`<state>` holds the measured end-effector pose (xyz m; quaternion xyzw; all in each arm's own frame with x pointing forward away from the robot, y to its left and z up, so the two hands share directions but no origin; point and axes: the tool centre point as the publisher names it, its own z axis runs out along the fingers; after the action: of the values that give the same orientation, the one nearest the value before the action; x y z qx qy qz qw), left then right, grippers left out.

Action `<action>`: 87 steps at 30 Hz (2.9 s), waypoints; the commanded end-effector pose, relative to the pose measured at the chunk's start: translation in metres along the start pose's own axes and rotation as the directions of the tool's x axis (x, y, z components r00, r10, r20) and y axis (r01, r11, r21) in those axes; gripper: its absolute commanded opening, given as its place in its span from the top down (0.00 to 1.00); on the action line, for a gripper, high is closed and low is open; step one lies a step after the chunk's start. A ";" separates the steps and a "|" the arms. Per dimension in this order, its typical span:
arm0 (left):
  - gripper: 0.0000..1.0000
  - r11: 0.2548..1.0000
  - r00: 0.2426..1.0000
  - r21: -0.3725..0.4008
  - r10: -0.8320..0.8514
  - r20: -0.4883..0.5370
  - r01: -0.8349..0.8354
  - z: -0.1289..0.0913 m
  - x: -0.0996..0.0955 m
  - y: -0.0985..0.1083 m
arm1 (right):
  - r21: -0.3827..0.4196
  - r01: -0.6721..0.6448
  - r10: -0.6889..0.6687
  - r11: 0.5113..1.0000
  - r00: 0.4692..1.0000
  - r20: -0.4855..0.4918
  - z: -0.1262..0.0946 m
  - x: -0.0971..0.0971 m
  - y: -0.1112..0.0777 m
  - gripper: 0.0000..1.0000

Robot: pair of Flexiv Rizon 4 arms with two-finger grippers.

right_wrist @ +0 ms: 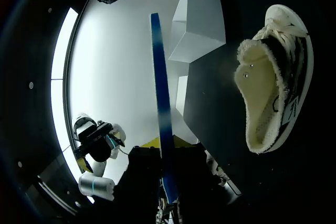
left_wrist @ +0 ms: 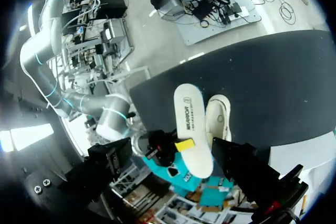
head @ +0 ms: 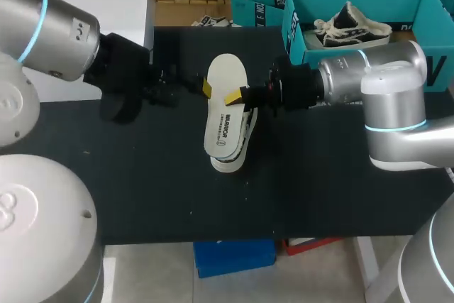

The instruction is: Take the shoe out of the shoebox, open the shoe tongue, remove and reinsert the insole, then place the shoe into the shoebox

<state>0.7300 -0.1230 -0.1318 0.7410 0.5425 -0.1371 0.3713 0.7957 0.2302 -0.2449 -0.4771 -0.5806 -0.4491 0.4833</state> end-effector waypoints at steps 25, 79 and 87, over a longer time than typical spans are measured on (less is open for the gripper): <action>0.00 0.987 0.849 0.088 -0.069 -0.524 0.134 0.024 -0.007 0.019 | -0.002 0.000 0.000 1.000 1.000 0.001 0.001 0.000 0.000 1.00; 0.00 0.972 0.792 0.152 -0.049 -0.608 0.177 0.082 0.021 0.097 | -0.002 0.000 0.000 1.000 1.000 0.001 0.001 0.000 0.000 1.00; 0.00 0.974 0.787 0.126 -0.074 -0.612 0.190 0.092 0.036 0.124 | -0.002 0.000 0.000 1.000 1.000 0.001 0.001 0.000 0.000 1.00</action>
<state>0.8631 -0.1752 -0.1633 0.7365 0.6677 0.0334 0.1034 0.7957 0.2302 -0.2449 -0.4771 -0.5806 -0.4491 0.4833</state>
